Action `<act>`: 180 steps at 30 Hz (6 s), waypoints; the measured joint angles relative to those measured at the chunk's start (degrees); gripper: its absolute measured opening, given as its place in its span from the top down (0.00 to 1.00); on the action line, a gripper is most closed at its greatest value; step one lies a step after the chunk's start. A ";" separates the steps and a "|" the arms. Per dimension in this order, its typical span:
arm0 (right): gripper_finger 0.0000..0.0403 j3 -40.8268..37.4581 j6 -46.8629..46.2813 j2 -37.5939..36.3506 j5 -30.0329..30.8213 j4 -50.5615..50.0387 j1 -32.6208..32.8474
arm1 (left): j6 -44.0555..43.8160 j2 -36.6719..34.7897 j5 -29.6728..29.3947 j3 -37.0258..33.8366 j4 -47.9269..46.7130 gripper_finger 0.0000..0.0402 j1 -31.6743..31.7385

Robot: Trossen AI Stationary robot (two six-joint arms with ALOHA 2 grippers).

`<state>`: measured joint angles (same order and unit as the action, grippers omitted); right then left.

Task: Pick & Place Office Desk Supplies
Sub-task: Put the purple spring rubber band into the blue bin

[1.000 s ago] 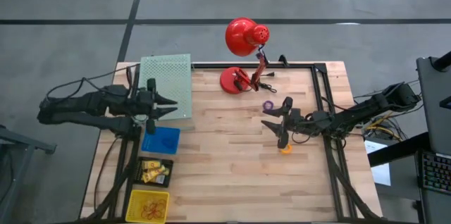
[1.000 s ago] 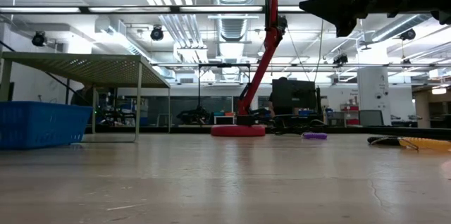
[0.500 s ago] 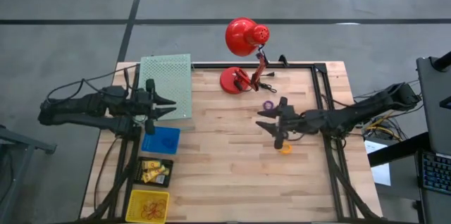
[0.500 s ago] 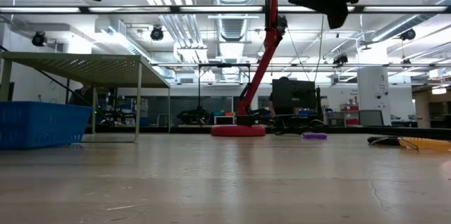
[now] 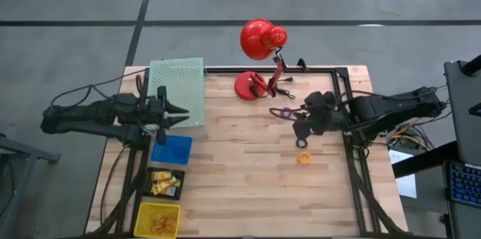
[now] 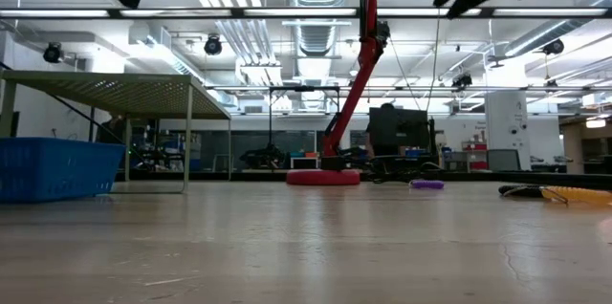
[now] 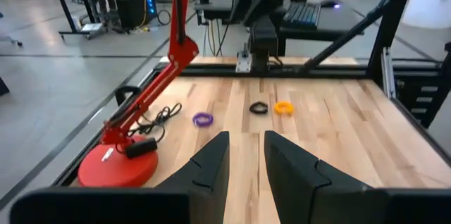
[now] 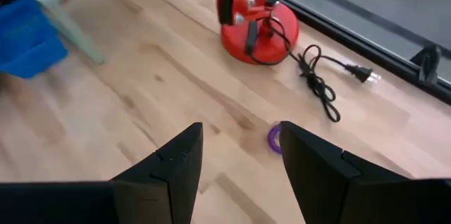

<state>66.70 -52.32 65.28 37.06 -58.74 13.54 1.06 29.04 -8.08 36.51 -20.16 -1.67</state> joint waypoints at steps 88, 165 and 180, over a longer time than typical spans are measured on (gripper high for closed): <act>0.54 3.01 9.47 18.25 -10.10 -0.85 -7.36 | -2.60 0.07 -1.97 -9.22 -1.27 0.76 0.04; 0.54 -42.08 49.32 18.30 -16.58 69.02 -29.70 | -2.62 0.05 -1.95 -9.22 -1.66 0.76 0.02; 0.54 -42.72 47.17 24.08 -20.59 72.07 -31.07 | -2.62 0.04 -1.92 -9.24 -2.87 0.76 0.02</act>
<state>23.99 -5.15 89.36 16.47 13.33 -17.53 -1.56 29.08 -10.00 27.27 -23.04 -1.65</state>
